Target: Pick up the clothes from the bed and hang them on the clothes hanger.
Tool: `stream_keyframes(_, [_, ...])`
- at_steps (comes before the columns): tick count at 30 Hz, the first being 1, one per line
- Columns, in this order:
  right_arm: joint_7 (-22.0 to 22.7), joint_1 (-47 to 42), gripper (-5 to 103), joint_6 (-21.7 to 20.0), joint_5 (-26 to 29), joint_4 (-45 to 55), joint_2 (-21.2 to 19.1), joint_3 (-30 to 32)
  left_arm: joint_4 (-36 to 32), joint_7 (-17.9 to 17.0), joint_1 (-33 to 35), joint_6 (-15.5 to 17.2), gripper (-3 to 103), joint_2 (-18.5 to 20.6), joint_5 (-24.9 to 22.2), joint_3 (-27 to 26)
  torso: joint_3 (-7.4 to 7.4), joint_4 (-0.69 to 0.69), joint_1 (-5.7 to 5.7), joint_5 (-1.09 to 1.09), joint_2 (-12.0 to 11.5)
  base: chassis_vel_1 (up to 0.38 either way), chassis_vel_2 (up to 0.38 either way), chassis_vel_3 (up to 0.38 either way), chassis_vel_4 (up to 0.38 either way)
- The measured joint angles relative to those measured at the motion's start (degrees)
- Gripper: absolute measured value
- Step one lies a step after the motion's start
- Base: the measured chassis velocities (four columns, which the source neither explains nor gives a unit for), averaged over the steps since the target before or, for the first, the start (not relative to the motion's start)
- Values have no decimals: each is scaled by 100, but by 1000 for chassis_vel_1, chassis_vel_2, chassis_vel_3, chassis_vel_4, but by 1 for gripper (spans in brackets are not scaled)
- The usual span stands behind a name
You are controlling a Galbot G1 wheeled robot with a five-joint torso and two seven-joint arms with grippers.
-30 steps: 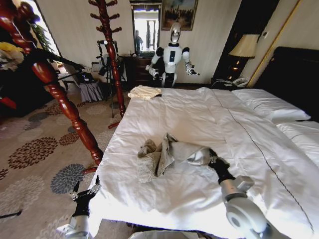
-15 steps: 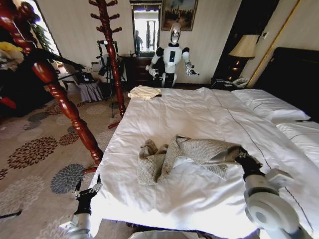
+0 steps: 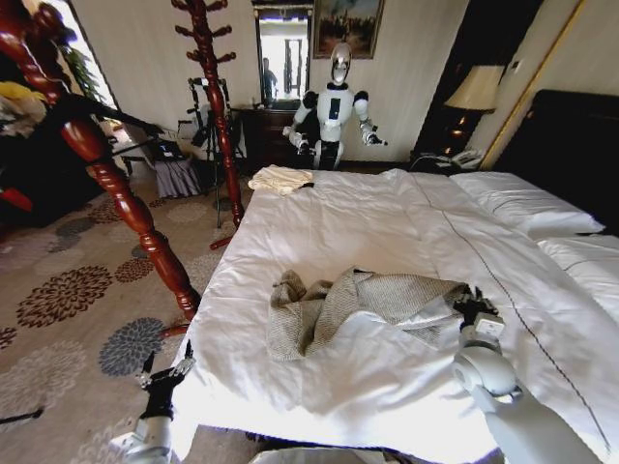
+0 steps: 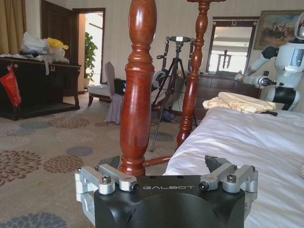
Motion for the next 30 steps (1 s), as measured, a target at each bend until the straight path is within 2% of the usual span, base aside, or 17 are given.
stream_keyframes(2, [258,-317,42,-242,-19,246,18,-155,0,0,-3,-1,100,-21,40,29,0,-1,0,2,0,0,0,0,0])
stream_keyframes(3, [258,-317,42,-242,-19,246,18,-155,0,0,-3,-1,100,-21,40,29,0,-1,0,2,0,0,0,0,0])
stream_keyframes(5, [287,-483,52,-239,168,497,59,-324,-18,0,-4,2,100,-54,92,76,0,1,0,1,0,0,0,0,0])
stream_keyframes(7, [-8,-699,63,129,212,866,102,-749,-71,0,12,11,100,-93,162,129,0,2,0,0,0,0,0,0,0])
stream_keyframes(8, [-198,-756,63,306,72,915,105,-941,-86,0,24,13,100,-97,173,134,0,2,0,0,0,0,0,0,0])
stream_keyframes(9, [-198,-756,63,306,72,915,105,-941,-86,0,24,13,100,-97,173,134,0,2,0,0,0,0,0,0,0])
stream_keyframes(10, [-314,-782,69,409,-50,916,105,-1045,-94,0,30,14,100,-98,178,134,0,3,0,0,0,0,0,0,0])
stream_keyframes(11, [-618,-829,74,655,-542,774,100,-1276,-120,0,50,16,100,-96,182,117,0,4,0,0,0,0,0,0,0])
stream_keyframes(13, [-920,-897,85,928,-1260,491,83,-1440,-161,0,87,16,100,-87,179,84,0,4,0,2,0,0,0,0,0])
stream_keyframes(14, [-920,-897,85,928,-1260,491,83,-1440,-161,0,87,16,100,-87,179,84,0,4,0,2,0,0,0,0,0])
stream_keyframes(15, [-1053,-973,85,1040,-1623,342,58,-1499,-185,0,106,16,100,-81,172,62,0,4,0,2,0,0,0,0,0])
stream_keyframes(18, [-1248,-1187,99,1247,-2254,13,-35,-1696,-224,0,151,16,100,-64,154,8,0,1,0,1,0,0,0,0,0])
stream_keyframes(23, [-1370,-1121,100,1287,-2573,-378,-150,-1884,-249,-1,169,18,100,-92,175,33,0,3,0,2,0,0,0,0,0])
stream_keyframes(30, [-1452,-1025,100,1117,-2545,-485,-365,-2030,-248,-2,171,24,100,-126,232,61,0,2,-1,0,0,0,0,0,0])
